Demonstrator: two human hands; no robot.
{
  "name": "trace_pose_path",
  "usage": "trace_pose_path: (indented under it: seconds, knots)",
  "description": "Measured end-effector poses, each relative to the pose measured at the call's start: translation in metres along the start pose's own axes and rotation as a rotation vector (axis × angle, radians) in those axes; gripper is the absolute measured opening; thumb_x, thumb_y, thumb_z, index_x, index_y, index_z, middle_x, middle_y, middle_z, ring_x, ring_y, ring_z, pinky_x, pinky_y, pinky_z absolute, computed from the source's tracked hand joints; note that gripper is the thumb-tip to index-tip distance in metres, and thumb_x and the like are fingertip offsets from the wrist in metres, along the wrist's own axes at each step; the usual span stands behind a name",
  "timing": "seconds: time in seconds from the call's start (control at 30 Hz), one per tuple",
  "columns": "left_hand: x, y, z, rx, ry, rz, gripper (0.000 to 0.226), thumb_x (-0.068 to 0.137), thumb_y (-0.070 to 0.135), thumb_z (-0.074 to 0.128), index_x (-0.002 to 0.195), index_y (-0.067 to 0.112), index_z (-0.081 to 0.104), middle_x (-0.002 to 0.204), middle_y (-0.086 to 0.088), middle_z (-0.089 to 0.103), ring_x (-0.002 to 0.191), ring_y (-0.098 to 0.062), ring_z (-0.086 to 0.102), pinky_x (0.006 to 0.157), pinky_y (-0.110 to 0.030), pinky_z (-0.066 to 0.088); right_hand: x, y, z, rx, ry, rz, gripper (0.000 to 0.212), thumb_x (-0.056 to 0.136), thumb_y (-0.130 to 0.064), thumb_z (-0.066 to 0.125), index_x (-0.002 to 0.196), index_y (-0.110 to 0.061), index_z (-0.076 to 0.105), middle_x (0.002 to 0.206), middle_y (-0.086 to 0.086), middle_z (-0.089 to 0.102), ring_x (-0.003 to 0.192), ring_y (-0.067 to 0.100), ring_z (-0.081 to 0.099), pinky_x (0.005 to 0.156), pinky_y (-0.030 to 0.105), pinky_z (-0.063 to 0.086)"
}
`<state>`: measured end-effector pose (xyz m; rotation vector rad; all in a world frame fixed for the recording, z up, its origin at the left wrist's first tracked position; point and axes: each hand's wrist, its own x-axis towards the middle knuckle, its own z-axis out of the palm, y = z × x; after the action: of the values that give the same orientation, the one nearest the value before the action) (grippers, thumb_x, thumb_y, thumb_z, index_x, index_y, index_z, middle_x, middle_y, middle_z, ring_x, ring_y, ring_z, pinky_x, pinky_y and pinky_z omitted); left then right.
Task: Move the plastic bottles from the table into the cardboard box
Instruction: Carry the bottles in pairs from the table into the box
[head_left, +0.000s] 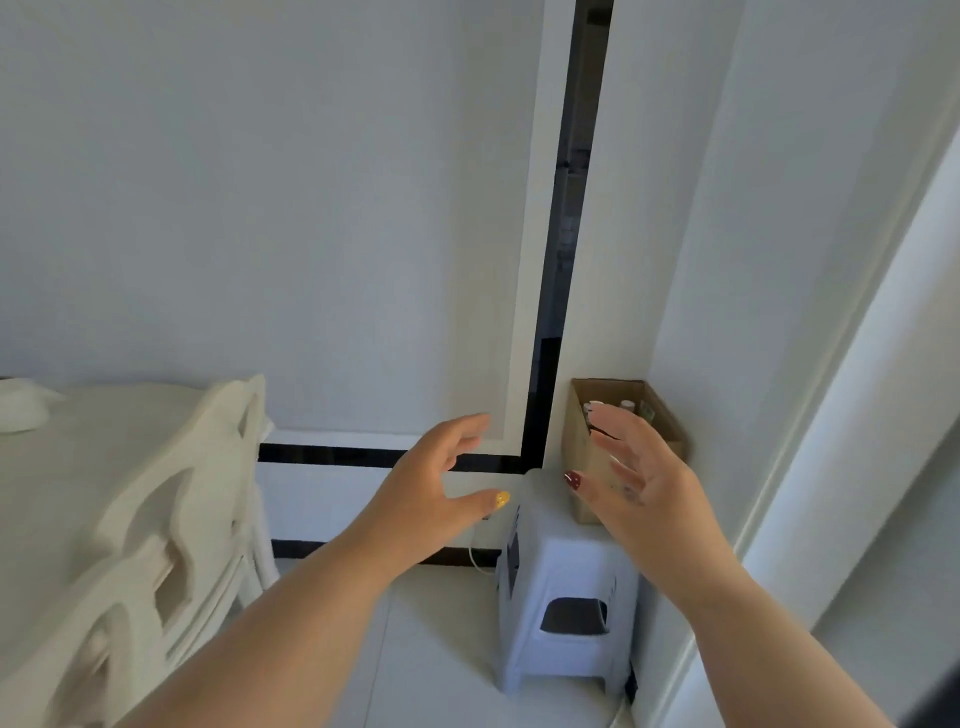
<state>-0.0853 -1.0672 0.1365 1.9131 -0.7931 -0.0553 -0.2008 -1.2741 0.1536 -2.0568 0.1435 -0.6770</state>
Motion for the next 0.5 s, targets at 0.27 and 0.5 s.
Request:
trace_pose_path:
  seconds: [0.27, 0.5]
  knots:
    - [-0.133, 0.019, -0.085, -0.007, -0.023, 0.110, 0.067, 0.084, 0.029, 0.078, 0.143, 0.038, 0.047, 0.141, 0.023, 0.053, 0.130, 0.011, 0.046, 0.109, -0.018, 0.035, -0.124, -0.105, 0.055, 0.012, 0.040, 0.010, 0.061, 0.086, -0.030, 0.073, 0.140, -0.042, 0.047, 0.137, -0.024, 0.054, 0.130, -0.004, 0.047, 0.111, 0.030, 0.039]
    - [-0.237, 0.057, -0.157, 0.021, 0.007, 0.197, 0.064, 0.086, 0.032, 0.075, 0.143, 0.037, 0.046, 0.141, 0.025, 0.053, 0.129, 0.012, 0.046, 0.106, -0.013, 0.035, -0.223, -0.201, 0.085, -0.012, 0.040, -0.063, 0.069, 0.081, -0.048, 0.070, 0.142, -0.046, 0.040, 0.141, -0.029, 0.046, 0.128, -0.013, 0.042, 0.102, 0.010, 0.031]
